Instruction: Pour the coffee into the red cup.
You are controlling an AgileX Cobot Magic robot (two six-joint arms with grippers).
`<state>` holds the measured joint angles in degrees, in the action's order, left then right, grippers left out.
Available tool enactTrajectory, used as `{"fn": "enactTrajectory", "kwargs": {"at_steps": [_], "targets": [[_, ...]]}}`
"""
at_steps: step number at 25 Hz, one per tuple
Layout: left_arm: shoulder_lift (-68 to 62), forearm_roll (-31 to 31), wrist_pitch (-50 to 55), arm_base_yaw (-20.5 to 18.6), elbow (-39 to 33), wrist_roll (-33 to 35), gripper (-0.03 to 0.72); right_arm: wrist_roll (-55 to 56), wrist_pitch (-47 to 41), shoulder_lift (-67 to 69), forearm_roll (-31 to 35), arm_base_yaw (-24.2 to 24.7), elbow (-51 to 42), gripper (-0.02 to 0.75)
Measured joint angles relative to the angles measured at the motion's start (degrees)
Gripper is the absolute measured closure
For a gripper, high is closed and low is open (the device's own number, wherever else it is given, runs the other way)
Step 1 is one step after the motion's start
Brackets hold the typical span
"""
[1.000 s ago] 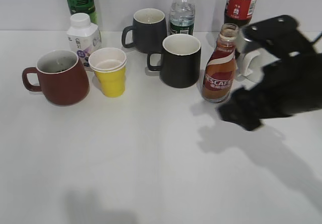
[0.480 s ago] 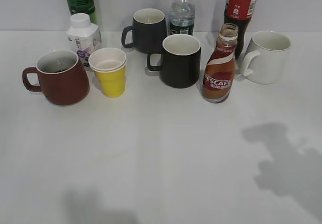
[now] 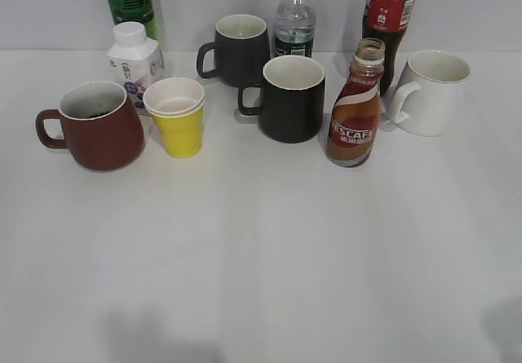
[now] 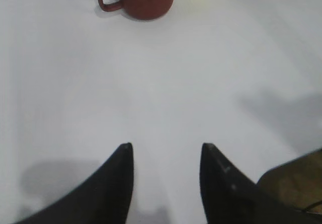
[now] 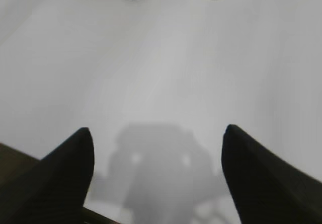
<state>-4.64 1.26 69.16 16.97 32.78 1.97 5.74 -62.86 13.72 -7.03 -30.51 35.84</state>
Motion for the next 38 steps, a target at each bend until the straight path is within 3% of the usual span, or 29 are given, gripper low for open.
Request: {"fn": "enactTrajectory", "kwargs": {"at_steps": [5,10,27,30,35,38], "targets": [[0.00,0.00,-3.55,0.00,-0.97,0.98,0.348,-4.90,1.20,-9.12,2.34,0.00,-6.42,0.144],[0.00,0.00,-7.35,0.00,-2.81,2.23,0.348,-8.83,2.14,-11.37,7.50,0.00,-7.17,0.144],[0.00,0.00,-7.70,0.00,-2.92,2.42,0.418,-9.40,2.65,-11.37,7.80,0.28,-7.17,0.147],[0.00,0.00,-7.70,-2.07,-2.92,2.42,0.437,-9.45,2.76,-11.37,7.87,4.95,-7.17,0.148],[0.00,0.00,-7.70,-11.57,-2.92,2.42,0.447,-9.42,2.96,-11.37,7.87,19.58,-7.17,0.149],[0.85,0.00,-7.70,-15.35,-2.92,2.42,0.447,-9.42,3.13,-11.37,7.87,24.51,-7.17,0.150]]}}
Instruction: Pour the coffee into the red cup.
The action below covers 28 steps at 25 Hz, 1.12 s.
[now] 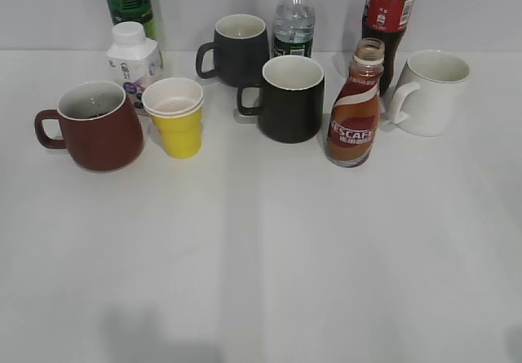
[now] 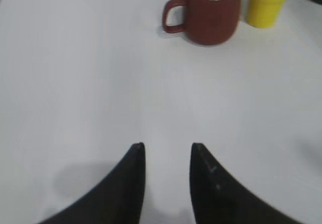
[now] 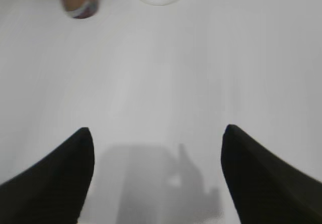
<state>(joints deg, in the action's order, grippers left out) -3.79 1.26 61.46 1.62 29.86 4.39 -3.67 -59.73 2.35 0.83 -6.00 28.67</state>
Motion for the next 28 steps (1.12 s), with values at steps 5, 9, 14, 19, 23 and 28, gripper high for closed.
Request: {"fn": "enactTrajectory", "kwargs": {"at_steps": [5,9,14,19,23,28], "targets": [[4.08,0.00,-0.09,-0.92,0.00,0.00,0.447,0.00,0.12,0.00,0.00,1.79,0.00,0.150],[4.20,-0.02,-0.10,-0.92,0.00,0.00,0.447,0.00,0.12,-1.41,0.00,1.79,0.00,0.150],[4.20,-0.07,-0.15,-0.99,-0.06,0.00,0.447,0.00,0.11,-2.66,-0.06,1.83,0.00,0.150],[4.20,-0.07,-0.15,-0.99,-0.06,0.00,0.447,-0.05,0.11,-2.66,-0.06,1.83,0.00,0.150],[4.20,-0.07,-0.15,-0.99,-0.06,0.00,0.447,-0.05,0.11,-2.66,-0.06,1.83,0.00,0.150],[4.20,-0.07,-0.15,-0.99,-0.06,0.00,0.449,-0.05,0.11,-2.66,-0.06,1.83,0.00,0.150]]}}
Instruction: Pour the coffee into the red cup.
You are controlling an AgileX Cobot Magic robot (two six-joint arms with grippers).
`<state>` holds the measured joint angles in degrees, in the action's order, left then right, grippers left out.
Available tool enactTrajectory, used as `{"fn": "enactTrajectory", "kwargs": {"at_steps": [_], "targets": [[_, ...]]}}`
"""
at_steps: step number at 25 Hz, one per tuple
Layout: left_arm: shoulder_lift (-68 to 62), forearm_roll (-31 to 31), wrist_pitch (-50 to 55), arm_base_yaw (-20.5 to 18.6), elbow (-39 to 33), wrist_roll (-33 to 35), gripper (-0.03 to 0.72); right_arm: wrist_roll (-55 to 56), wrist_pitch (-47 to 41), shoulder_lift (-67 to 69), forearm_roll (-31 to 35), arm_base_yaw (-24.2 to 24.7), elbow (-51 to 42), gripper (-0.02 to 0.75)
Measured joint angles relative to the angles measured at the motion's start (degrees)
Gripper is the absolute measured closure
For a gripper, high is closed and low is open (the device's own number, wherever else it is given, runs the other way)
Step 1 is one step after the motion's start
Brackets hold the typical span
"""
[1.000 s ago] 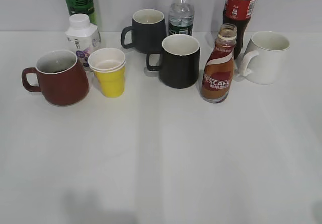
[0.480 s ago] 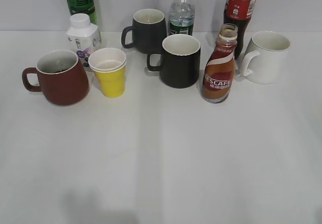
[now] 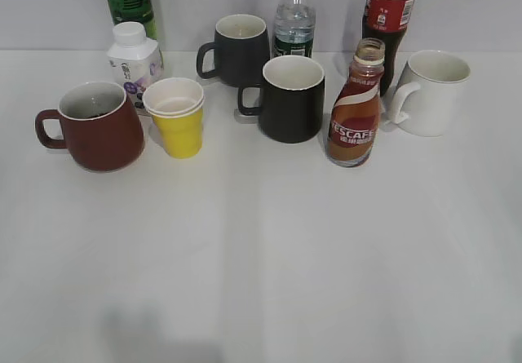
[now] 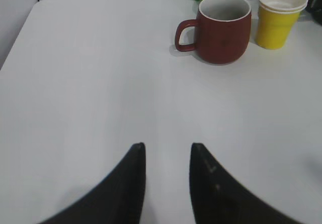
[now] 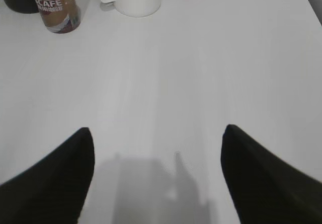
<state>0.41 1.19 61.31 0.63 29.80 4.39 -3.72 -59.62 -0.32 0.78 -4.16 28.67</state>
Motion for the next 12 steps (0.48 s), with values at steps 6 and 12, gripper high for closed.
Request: {"fn": "enactTrajectory", "kwargs": {"at_steps": [6,12], "targets": [[0.00,0.00,0.00,0.00,0.00,0.00,0.449,0.00,0.00,-0.17,0.00,0.00,0.00,0.150],[0.00,0.00,0.00,0.00,0.00,0.00,0.449,0.00,0.00,-0.17,0.00,0.00,0.00,0.150]]}}
